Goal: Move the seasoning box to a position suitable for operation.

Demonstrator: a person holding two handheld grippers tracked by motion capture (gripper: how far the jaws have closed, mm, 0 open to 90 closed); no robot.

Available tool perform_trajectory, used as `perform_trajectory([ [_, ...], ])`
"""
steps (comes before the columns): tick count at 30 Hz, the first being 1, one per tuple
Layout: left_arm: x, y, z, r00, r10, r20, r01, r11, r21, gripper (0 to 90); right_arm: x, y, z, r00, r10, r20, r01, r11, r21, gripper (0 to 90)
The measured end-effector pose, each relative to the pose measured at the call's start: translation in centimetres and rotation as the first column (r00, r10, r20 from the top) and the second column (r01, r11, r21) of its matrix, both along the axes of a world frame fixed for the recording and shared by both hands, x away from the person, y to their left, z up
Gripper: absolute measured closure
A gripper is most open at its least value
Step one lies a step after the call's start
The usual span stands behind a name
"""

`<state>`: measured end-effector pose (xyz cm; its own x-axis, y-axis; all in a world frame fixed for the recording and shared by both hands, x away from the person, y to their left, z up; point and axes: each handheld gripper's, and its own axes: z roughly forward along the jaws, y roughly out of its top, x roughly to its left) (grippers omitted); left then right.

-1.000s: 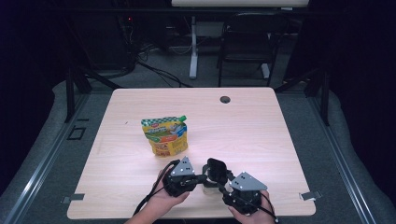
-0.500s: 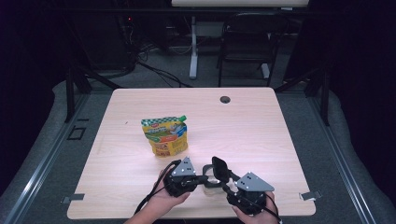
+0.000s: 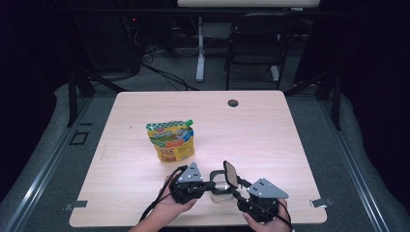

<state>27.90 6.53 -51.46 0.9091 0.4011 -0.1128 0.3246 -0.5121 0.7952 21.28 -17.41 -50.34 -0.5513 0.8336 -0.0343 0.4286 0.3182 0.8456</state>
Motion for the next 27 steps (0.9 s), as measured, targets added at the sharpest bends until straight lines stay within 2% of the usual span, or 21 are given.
perform_trajectory([
  [13, 0.0, 0.0, 0.0, 1.0, -0.002, 0.002, 0.002, 1.0, -0.001, 90.0, -0.1, -0.7, 0.2, 0.9998, -0.018, 0.001, 0.018, 1.0, 0.021, 57.8],
  [27, 0.0, 0.0, 0.0, 1.0, -0.006, 0.003, 0.006, 1.0, 0.001, 90.0, -0.4, -1.5, 0.4, 0.9995, -0.03, -0.007, 0.03, 0.999, 0.033, 67.1],
])
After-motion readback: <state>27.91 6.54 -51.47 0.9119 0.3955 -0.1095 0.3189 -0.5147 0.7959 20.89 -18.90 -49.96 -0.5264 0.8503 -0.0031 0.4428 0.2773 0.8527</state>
